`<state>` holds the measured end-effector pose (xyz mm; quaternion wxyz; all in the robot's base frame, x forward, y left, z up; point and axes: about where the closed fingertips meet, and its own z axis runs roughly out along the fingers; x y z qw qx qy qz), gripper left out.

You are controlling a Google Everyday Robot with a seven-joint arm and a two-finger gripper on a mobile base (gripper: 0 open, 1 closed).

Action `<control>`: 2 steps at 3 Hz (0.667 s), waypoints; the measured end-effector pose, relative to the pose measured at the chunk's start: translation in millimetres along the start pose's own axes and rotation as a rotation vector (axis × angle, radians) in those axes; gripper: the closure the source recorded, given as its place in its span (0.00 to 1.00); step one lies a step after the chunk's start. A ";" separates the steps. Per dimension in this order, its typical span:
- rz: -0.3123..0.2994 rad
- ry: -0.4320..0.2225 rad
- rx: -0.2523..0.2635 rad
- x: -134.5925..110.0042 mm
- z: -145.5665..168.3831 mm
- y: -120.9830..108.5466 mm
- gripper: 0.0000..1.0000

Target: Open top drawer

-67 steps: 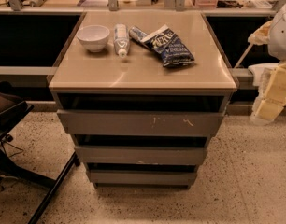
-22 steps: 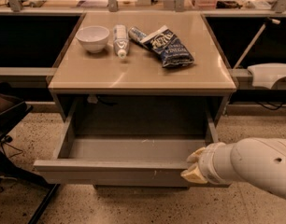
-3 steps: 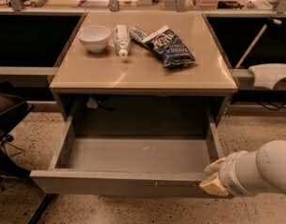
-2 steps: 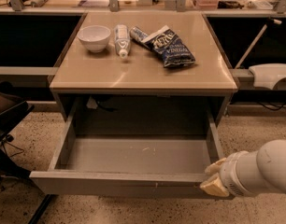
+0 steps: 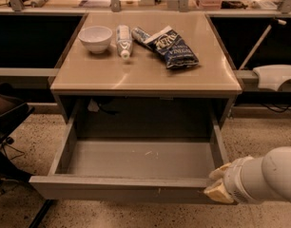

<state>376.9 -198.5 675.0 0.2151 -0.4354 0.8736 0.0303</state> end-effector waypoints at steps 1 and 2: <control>0.000 0.000 0.000 -0.9 -0.5 0.5 1.00; 0.003 -0.026 0.024 4.2 -2.9 1.1 1.00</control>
Offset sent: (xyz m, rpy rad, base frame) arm -0.1351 -0.1570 0.0460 0.2134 -0.8281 -0.2336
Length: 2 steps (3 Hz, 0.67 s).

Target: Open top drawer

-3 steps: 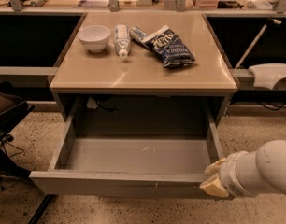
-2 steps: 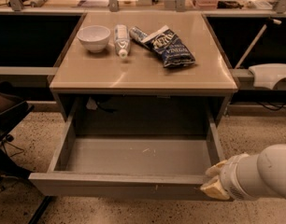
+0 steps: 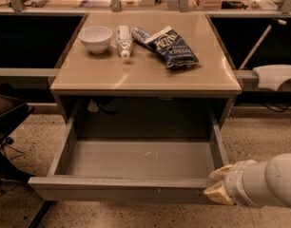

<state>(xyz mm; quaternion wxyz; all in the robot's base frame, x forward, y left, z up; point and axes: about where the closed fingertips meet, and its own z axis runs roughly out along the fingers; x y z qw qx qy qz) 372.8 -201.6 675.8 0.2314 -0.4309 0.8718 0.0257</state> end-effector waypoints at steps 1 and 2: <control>0.000 0.000 0.000 -1.7 0.6 1.8 1.00; 0.003 -0.022 0.020 1.7 -1.0 2.1 1.00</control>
Offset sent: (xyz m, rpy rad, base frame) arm -0.1369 -0.1545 0.0443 0.2550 -0.9169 -0.2448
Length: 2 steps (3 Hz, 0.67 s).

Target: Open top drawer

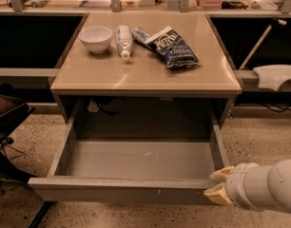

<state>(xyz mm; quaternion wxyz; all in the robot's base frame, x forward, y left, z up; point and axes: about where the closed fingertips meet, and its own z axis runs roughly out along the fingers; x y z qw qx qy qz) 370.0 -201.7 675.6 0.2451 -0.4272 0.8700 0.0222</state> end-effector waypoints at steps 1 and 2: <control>0.000 0.000 0.000 -1.8 0.7 1.8 1.00; 0.000 0.000 0.000 -1.8 0.7 1.8 0.81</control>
Offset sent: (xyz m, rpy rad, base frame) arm -0.0001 0.0024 -0.0001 0.0000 0.0000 0.0000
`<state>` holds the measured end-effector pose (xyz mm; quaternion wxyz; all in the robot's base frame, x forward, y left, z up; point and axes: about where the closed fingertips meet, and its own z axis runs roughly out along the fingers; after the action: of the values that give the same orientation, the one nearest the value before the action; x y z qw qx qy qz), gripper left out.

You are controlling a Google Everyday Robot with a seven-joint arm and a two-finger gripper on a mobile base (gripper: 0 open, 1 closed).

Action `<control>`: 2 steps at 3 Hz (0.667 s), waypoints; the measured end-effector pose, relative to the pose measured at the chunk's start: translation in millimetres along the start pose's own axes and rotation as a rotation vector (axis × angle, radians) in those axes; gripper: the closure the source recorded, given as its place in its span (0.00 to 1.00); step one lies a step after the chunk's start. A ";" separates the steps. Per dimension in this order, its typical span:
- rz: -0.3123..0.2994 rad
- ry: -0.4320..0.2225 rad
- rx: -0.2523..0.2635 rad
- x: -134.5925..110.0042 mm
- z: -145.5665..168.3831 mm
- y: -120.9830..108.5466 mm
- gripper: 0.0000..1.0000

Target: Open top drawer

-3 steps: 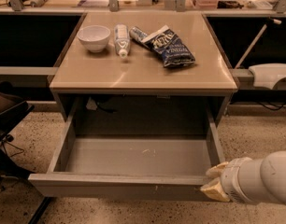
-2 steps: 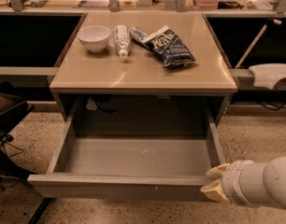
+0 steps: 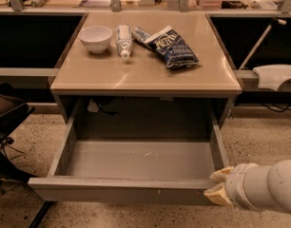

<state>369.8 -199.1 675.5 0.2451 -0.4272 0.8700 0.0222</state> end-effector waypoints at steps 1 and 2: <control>0.000 0.000 0.000 0.0 0.0 0.0 0.59; 0.000 0.000 0.000 0.0 0.0 0.0 0.35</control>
Offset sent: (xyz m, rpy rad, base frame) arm 0.0000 0.0000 0.0000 0.0000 0.0000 0.0000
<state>369.8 -199.1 675.5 0.2451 -0.4272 0.8700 0.0222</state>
